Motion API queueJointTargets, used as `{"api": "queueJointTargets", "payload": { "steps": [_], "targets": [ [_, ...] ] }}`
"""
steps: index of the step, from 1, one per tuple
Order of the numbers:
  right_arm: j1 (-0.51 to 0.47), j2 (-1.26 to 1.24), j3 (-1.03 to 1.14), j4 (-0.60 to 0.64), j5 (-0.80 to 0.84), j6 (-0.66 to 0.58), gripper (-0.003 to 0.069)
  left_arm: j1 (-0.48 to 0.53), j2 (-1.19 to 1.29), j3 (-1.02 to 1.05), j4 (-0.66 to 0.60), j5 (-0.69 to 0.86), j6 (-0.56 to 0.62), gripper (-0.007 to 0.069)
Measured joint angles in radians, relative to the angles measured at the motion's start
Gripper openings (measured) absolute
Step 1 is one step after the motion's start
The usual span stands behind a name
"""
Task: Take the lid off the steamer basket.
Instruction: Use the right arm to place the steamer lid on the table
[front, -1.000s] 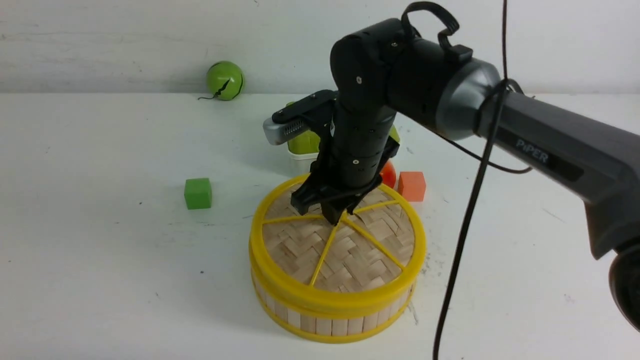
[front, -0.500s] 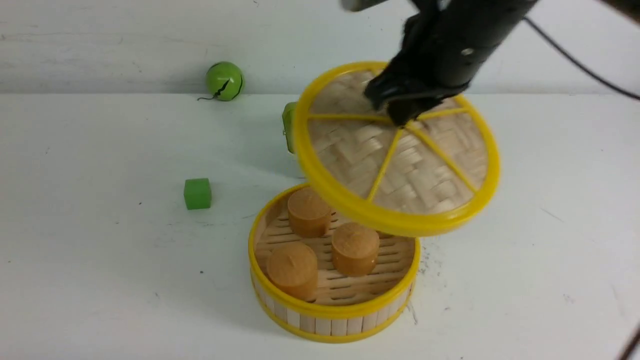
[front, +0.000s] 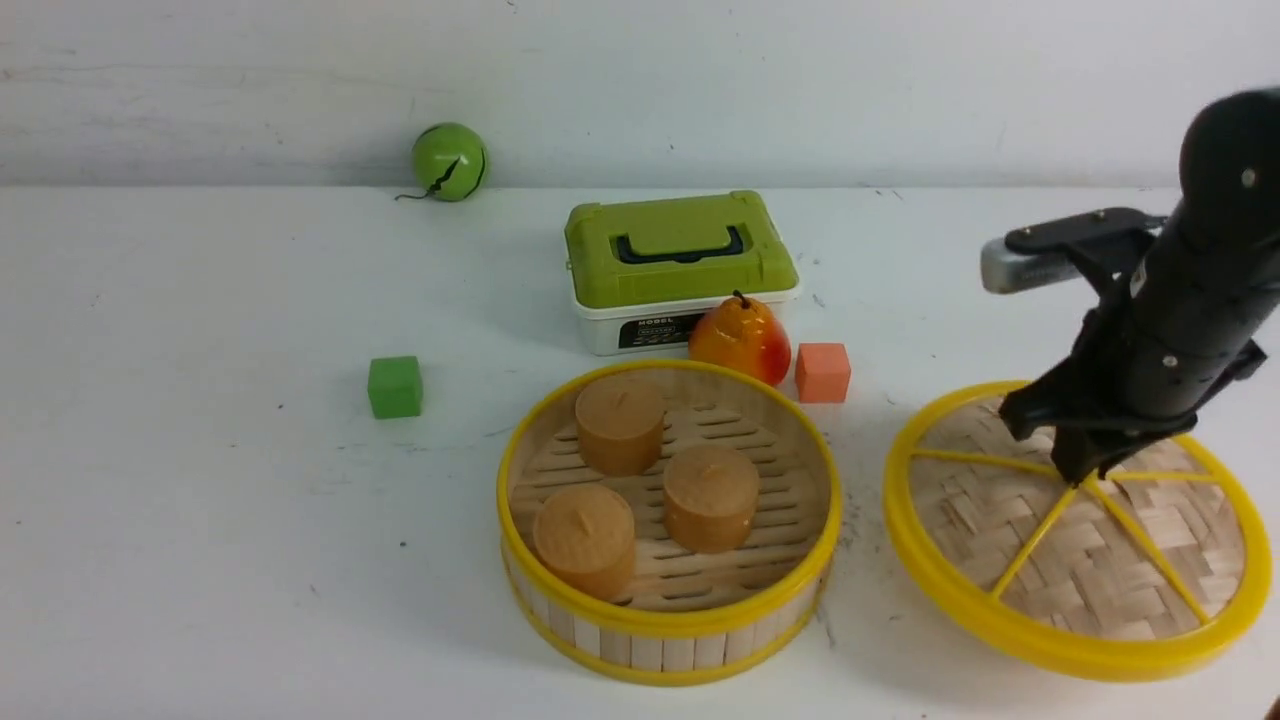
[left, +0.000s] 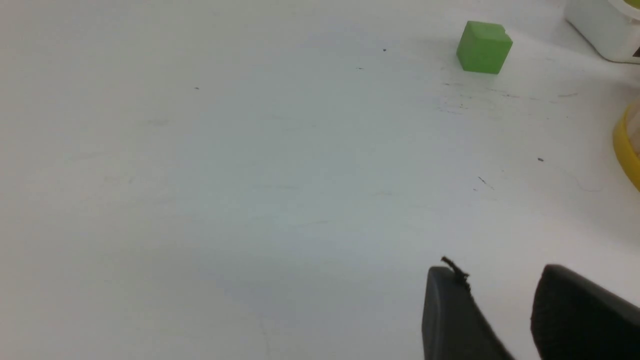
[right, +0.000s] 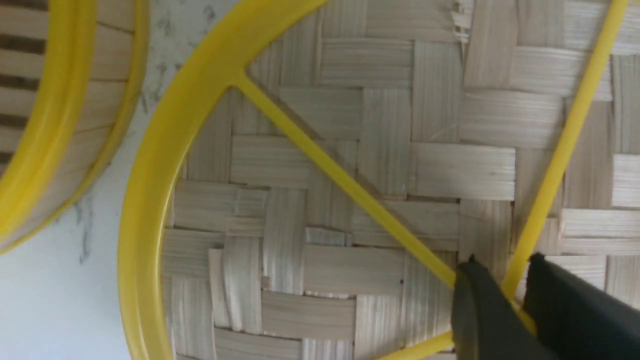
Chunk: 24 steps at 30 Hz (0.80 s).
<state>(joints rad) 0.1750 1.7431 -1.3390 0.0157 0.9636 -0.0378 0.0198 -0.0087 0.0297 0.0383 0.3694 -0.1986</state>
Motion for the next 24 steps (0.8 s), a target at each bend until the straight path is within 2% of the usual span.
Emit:
{"api": "queueJointTargets", "payload": {
  "steps": [7, 14, 16, 19, 24],
  "targets": [
    [-0.001, 0.078, 0.018, 0.0, -0.095, 0.0, 0.0114, 0.0, 0.0, 0.0, 0.0, 0.0, 0.0, 0.0239],
    [-0.001, 0.084, 0.02, 0.0, -0.087, 0.0, 0.024, 0.0, 0.0, 0.0, 0.0, 0.0, 0.0, 0.0239],
    [-0.001, 0.056, 0.02, 0.005, -0.068, 0.0, 0.0251, 0.0, 0.0, 0.0, 0.0, 0.0, 0.0, 0.0239],
    [-0.001, -0.053, 0.021, 0.024, -0.032, -0.003, 0.024, 0.0, 0.0, 0.0, 0.0, 0.0, 0.0, 0.0239],
    [-0.001, -0.334, 0.081, 0.122, -0.075, -0.058, 0.0155, 0.0, 0.0, 0.0, 0.0, 0.0, 0.0, 0.0239]
  ]
}}
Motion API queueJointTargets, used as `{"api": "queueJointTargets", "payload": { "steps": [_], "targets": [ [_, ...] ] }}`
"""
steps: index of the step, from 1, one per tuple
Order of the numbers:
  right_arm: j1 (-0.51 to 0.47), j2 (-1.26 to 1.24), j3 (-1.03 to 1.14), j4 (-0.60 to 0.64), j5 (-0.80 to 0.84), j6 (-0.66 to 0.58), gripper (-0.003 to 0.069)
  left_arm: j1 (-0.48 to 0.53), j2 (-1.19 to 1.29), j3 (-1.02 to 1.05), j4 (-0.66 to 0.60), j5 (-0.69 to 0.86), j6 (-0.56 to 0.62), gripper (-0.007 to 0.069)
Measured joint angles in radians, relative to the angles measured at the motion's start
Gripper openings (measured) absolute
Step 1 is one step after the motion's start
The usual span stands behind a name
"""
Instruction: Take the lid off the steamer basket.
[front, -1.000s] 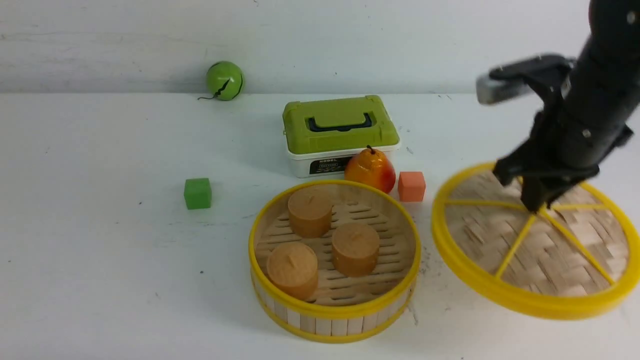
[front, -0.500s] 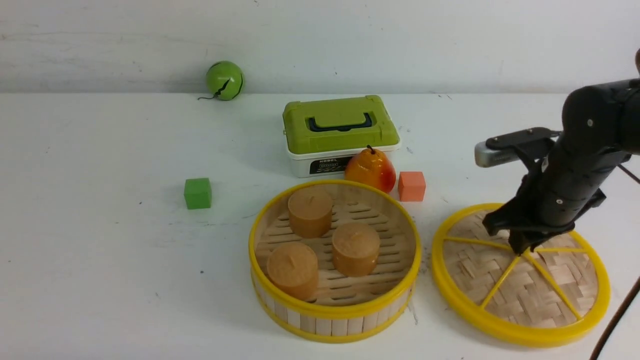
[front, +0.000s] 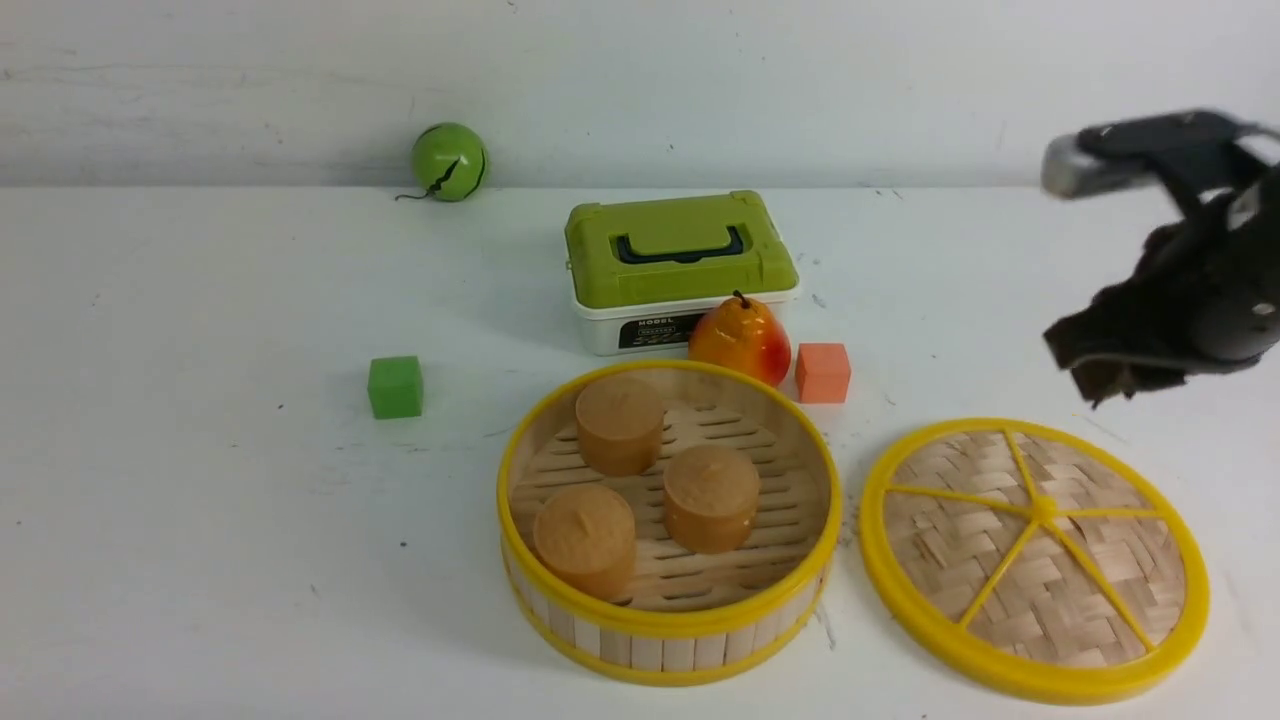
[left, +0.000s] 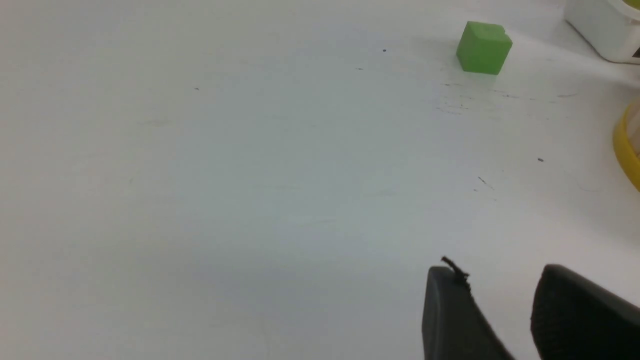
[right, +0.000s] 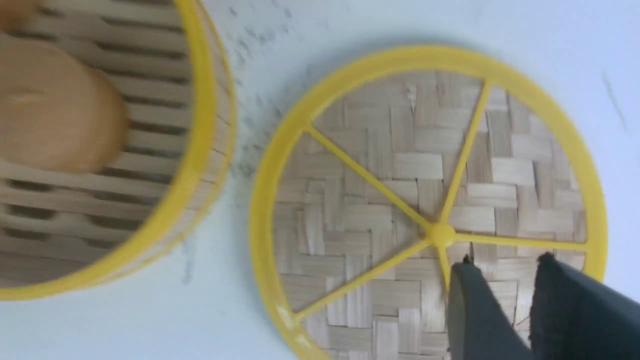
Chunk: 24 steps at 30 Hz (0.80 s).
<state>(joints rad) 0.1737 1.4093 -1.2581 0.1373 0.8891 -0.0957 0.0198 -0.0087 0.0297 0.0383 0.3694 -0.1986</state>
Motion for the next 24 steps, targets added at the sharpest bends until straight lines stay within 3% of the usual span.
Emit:
{"api": "queueJointTargets", "payload": {
  "steps": [5, 7, 13, 17, 24],
  "targets": [
    [0.0, -0.281, 0.16, 0.187, -0.11, -0.101, 0.0043, 0.0, 0.0, 0.0, 0.0, 0.0, 0.0, 0.0239],
    [0.0, -0.424, 0.278, 0.328, -0.172, -0.194, -0.001, 0.0, 0.0, 0.0, 0.0, 0.0, 0.0, 0.0239],
    [0.0, -0.658, 0.495, 0.547, -0.296, -0.406, -0.0022, 0.0, 0.0, 0.0, 0.0, 0.0, 0.0, 0.0239],
    [0.0, -0.766, 0.582, 0.55, -0.348, -0.489, -0.0022, 0.0, 0.0, 0.0, 0.0, 0.0, 0.0, 0.0239],
    [-0.002, -0.883, 0.62, 0.469, -0.386, -0.508, -0.0022, 0.0, 0.0, 0.0, 0.0, 0.0, 0.0, 0.0239]
  ]
}}
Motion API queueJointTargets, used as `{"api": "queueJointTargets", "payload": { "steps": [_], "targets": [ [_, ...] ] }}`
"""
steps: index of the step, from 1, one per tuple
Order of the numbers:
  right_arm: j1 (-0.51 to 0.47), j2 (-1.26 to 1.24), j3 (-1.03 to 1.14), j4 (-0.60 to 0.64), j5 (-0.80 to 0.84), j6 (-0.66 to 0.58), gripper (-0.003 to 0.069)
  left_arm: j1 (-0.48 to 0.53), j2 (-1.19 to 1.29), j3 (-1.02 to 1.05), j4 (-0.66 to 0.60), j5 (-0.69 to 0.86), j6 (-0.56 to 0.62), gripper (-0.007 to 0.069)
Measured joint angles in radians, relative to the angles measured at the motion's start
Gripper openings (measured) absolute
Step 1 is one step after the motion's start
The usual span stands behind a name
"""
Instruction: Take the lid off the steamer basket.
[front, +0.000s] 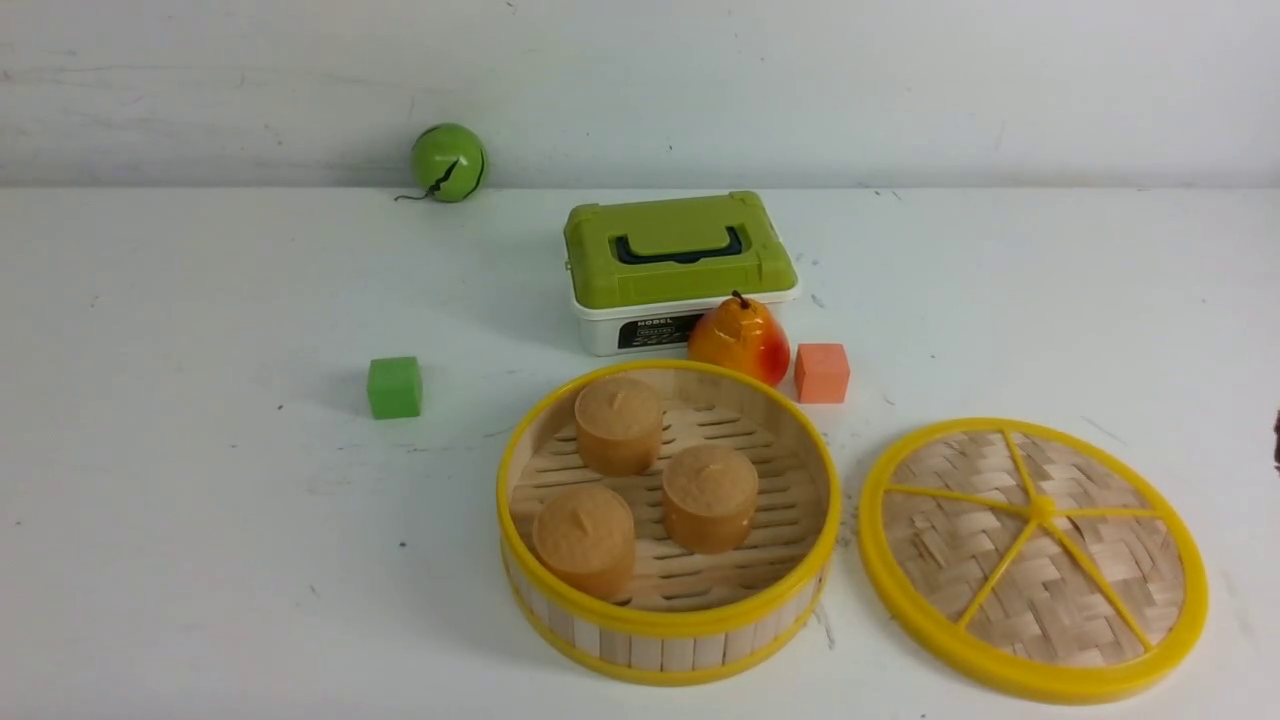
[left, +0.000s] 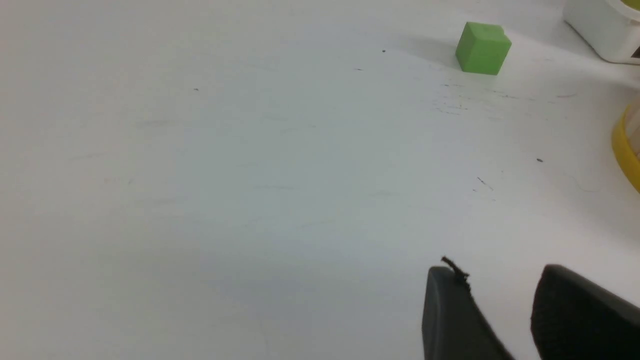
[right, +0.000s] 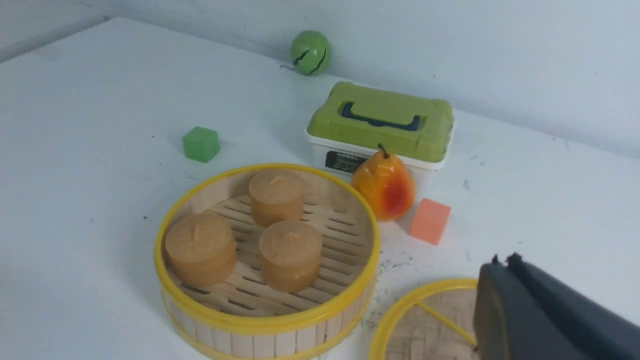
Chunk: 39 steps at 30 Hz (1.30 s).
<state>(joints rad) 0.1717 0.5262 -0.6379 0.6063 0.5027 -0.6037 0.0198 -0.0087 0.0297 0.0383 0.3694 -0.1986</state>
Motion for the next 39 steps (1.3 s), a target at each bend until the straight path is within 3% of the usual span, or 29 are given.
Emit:
{"api": "queueJointTargets", "payload": {
  "steps": [9, 15, 19, 24, 27, 32, 39],
  "targets": [
    [0.0, -0.083, 0.041, -0.111, -0.054, 0.016, -0.0022, 0.0, 0.0, 0.0, 0.0, 0.0, 0.0, 0.0239],
    [-0.007, -0.163, 0.263, -0.108, -0.316, 0.035, -0.0022, 0.0, 0.0, 0.0, 0.0, 0.0, 0.0, 0.0239],
    [-0.065, -0.299, 0.466, -0.235, -0.416, 0.241, -0.0022, 0.0, 0.0, 0.0, 0.0, 0.0, 0.0, 0.0239],
    [-0.17, -0.473, 0.651, -0.509, -0.38, 0.653, -0.0022, 0.0, 0.0, 0.0, 0.0, 0.0, 0.0, 0.0239],
    [-0.194, -0.526, 0.664, -0.59, -0.278, 0.766, -0.0022, 0.0, 0.0, 0.0, 0.0, 0.0, 0.0, 0.0239],
    [-0.198, -0.536, 0.662, -0.641, -0.141, 0.79, -0.0022, 0.0, 0.0, 0.0, 0.0, 0.001, 0.0, 0.0239],
    [-0.198, -0.536, 0.657, -0.643, -0.116, 0.797, -0.0022, 0.0, 0.0, 0.0, 0.0, 0.0, 0.0, 0.0239]
  ]
}}
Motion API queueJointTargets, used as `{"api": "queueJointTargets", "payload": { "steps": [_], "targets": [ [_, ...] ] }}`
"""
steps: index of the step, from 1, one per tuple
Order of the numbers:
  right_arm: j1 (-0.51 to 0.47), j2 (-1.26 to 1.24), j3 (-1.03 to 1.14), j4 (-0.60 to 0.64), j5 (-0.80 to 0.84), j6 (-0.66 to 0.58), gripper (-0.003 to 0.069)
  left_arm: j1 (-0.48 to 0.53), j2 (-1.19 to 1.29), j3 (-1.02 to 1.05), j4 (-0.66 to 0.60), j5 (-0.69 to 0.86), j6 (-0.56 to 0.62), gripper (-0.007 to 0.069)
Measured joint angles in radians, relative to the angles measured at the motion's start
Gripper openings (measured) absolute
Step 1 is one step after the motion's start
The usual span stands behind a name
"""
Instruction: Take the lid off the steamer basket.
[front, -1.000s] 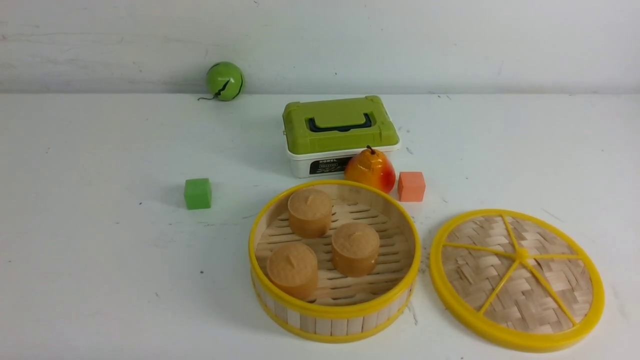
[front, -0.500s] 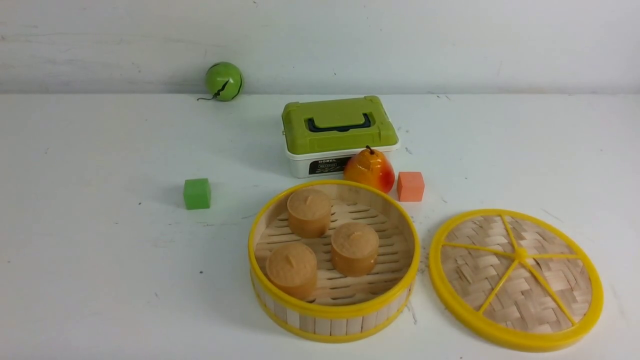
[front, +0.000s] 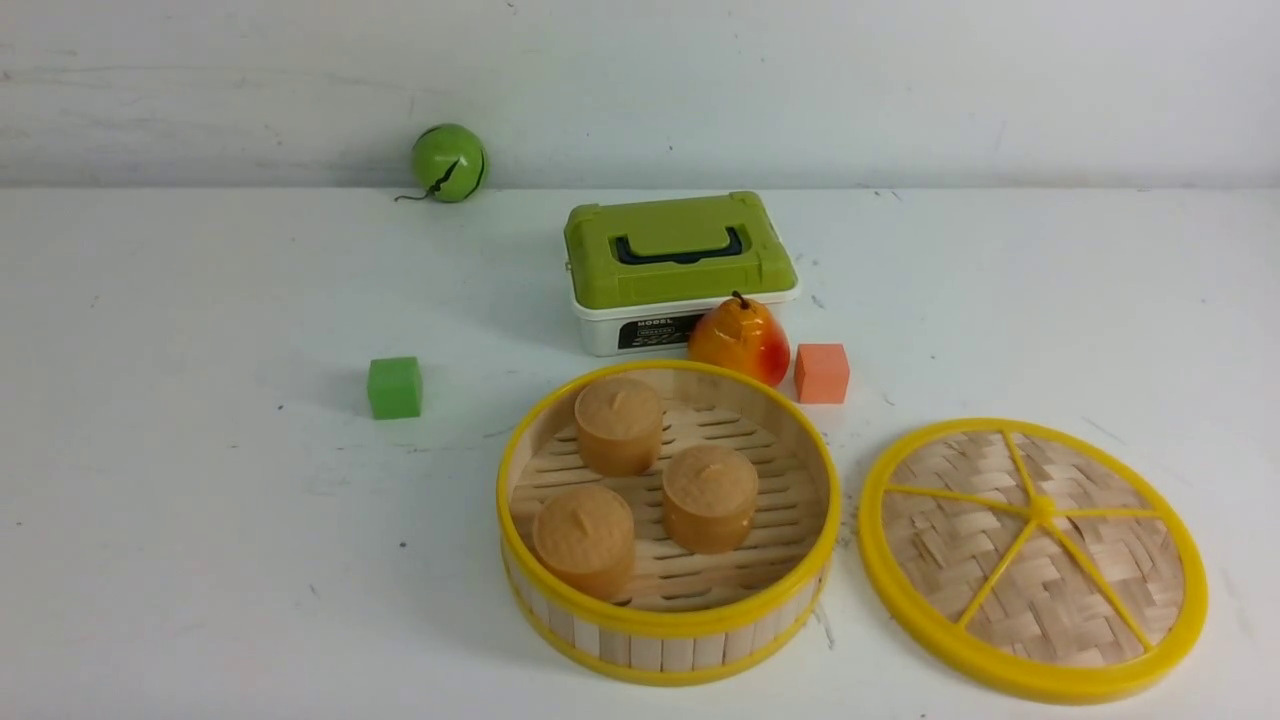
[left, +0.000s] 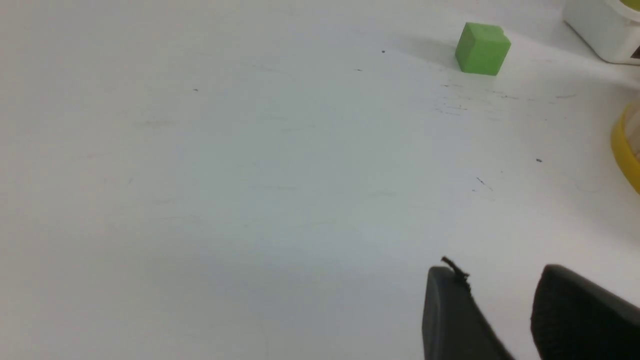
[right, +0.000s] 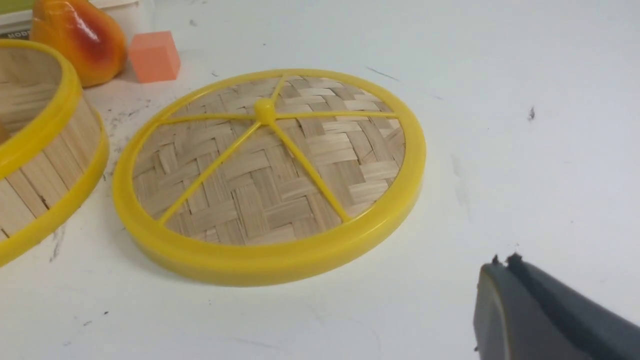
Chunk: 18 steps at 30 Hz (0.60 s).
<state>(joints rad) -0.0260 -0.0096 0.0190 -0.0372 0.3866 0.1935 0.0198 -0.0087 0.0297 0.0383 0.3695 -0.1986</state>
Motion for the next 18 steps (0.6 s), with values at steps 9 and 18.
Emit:
{"api": "queueJointTargets", "payload": {
  "steps": [9, 18],
  "targets": [
    [0.0, 0.0, 0.0, 0.0, 0.0, 0.001, -0.0022, 0.0, 0.0, 0.0, 0.0, 0.0, 0.0, 0.0239],
    [0.0, 0.0, 0.0, 0.0, 0.0, 0.001, -0.0016, 0.0, 0.0, 0.0, 0.0, 0.0, 0.0, 0.0239]
  ]
}}
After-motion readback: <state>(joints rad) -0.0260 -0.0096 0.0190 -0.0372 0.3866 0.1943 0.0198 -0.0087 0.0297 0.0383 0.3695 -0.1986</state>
